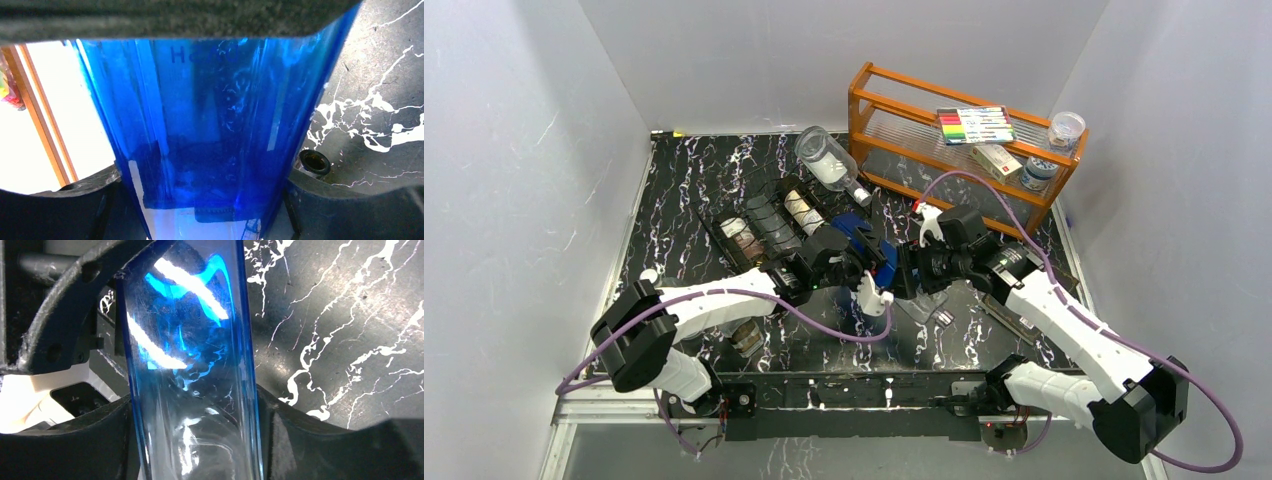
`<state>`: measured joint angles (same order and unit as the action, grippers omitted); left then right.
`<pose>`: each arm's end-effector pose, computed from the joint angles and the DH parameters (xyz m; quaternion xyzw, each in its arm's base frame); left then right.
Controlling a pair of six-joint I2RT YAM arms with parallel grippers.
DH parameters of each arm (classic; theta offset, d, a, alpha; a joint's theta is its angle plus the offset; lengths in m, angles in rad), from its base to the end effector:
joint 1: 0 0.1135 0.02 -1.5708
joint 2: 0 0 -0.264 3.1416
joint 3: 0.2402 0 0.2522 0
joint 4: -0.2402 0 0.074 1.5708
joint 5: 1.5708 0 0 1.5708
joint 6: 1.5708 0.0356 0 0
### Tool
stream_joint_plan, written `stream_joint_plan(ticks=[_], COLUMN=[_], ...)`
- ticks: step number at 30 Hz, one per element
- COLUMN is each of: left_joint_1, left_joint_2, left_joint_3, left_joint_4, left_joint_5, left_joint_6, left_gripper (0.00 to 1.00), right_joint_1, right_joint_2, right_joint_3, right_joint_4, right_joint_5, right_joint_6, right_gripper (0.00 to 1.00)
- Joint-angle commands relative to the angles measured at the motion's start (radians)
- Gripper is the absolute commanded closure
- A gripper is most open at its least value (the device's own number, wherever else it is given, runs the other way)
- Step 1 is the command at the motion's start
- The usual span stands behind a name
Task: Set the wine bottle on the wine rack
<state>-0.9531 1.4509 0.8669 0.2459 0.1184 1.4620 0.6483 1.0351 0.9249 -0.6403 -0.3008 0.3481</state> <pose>0.1871 -0.2707 0.2543 0.7736 0.2574 0.0985 0.5706 0.1645 0.1378 0.2996 -0.1947 0.8876 0.3091 0.2807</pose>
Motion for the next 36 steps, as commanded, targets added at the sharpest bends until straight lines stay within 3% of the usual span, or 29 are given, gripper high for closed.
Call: stream_joint_plan(ticks=[1,6,9,12,15,16,17,23,27,36], left_joint_1=[-0.001,0.005,0.013,0.021,0.036,0.040,0.044,0.059,0.059,0.060], left_joint_2=[-0.078,-0.110,-0.126,-0.147,-0.167,-0.174,-0.180,-0.258,-0.339,-0.393], left_joint_3=[0.070,0.061,0.048,0.033,0.021,0.017,0.011,-0.007,0.047,0.431], left_joint_4=[0.187,0.196,0.192,0.170,0.108,0.093,0.083,0.071,0.051,-0.344], left_joint_5=[0.007,-0.010,-0.015,-0.029,-0.040,-0.049,-0.064,-0.145,-0.247,-0.351], left_joint_6=[-0.044,-0.066,-0.103,-0.165,-0.232,-0.255,-0.274,-0.466,-0.702,-1.288], left_gripper=[0.88,0.84,0.73,0.50,0.23,0.08,0.03,0.02,0.02,0.02], right_joint_1=[0.015,0.017,0.017,0.018,0.017,0.018,0.018,0.017,0.019,0.019], right_joint_2=[0.012,0.006,-0.007,-0.033,-0.068,-0.080,-0.090,-0.087,-0.074,-0.012], right_joint_3=[-0.015,-0.015,-0.007,-0.002,-0.001,0.000,0.003,0.014,-0.002,-0.043], right_joint_4=[0.053,0.048,0.050,0.068,0.096,0.105,0.112,0.114,0.111,0.205], right_joint_5=[0.001,0.045,0.083,0.128,0.195,0.219,0.243,0.345,0.364,0.322], right_joint_6=[0.021,0.019,0.018,0.010,0.001,-0.003,-0.007,-0.039,-0.054,-0.064], right_gripper=[0.34,0.72,0.98,1.00,1.00,1.00,1.00,1.00,1.00,1.00])
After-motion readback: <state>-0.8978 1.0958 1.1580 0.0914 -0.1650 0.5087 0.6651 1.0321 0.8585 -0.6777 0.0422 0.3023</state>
